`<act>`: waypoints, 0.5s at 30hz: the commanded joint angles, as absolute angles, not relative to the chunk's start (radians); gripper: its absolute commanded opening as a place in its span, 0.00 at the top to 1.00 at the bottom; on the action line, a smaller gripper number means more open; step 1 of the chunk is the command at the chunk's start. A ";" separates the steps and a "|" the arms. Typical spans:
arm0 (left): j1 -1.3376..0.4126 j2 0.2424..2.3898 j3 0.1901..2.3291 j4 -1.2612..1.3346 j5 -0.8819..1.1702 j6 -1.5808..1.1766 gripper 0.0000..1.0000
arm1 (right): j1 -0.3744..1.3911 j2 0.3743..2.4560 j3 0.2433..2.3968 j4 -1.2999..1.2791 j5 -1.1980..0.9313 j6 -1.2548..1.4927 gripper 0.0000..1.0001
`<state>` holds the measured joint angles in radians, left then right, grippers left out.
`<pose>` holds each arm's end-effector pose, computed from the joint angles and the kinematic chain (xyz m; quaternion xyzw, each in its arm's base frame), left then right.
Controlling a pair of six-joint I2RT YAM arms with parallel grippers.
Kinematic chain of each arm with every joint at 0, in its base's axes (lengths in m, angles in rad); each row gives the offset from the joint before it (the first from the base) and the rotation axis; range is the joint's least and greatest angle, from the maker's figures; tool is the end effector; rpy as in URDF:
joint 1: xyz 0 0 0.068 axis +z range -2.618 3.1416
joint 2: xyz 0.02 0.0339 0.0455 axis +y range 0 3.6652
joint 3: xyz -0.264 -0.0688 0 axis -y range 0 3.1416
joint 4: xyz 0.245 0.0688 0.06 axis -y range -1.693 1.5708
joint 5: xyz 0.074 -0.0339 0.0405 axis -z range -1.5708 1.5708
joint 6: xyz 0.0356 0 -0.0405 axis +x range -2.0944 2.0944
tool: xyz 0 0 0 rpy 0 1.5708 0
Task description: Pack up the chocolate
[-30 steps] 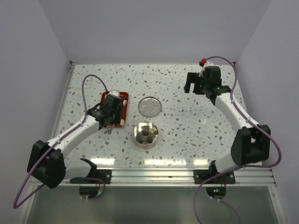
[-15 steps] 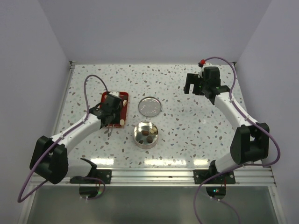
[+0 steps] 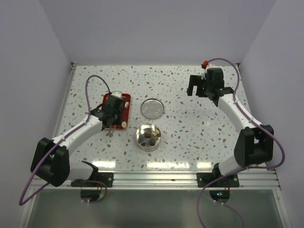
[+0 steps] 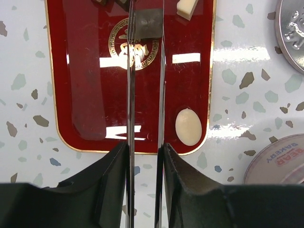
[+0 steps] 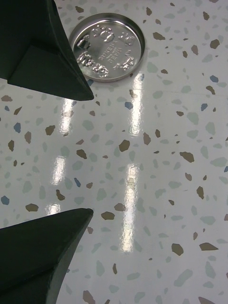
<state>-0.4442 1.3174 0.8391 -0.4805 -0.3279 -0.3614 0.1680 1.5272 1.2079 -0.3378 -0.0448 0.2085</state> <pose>0.2404 -0.1017 0.2214 -0.0102 0.9420 0.0267 0.3344 0.3415 0.0595 0.2904 0.0083 0.8972 0.1023 0.4295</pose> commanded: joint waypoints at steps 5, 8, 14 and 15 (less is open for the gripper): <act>-0.436 1.249 0.893 -0.482 -0.319 -0.315 0.65 | 0.164 1.516 1.230 -0.337 -0.061 0.198 0.01; -0.436 1.214 0.896 -0.503 -0.266 -0.295 0.65 | 0.164 1.514 1.230 -0.337 -0.061 0.198 0.01; -0.439 1.112 0.856 -0.517 -0.137 -0.272 0.65 | 0.164 1.513 1.241 -0.342 -0.061 0.198 0.01; -0.440 1.098 0.853 -0.528 -0.118 -0.268 0.65 | 0.164 1.514 1.244 -0.342 -0.063 0.199 0.01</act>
<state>-0.4438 1.1568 0.8455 -0.5182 -0.2035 -0.3038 0.1680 1.5272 1.2079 -0.3382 -0.0452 0.2085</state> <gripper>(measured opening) 0.364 0.986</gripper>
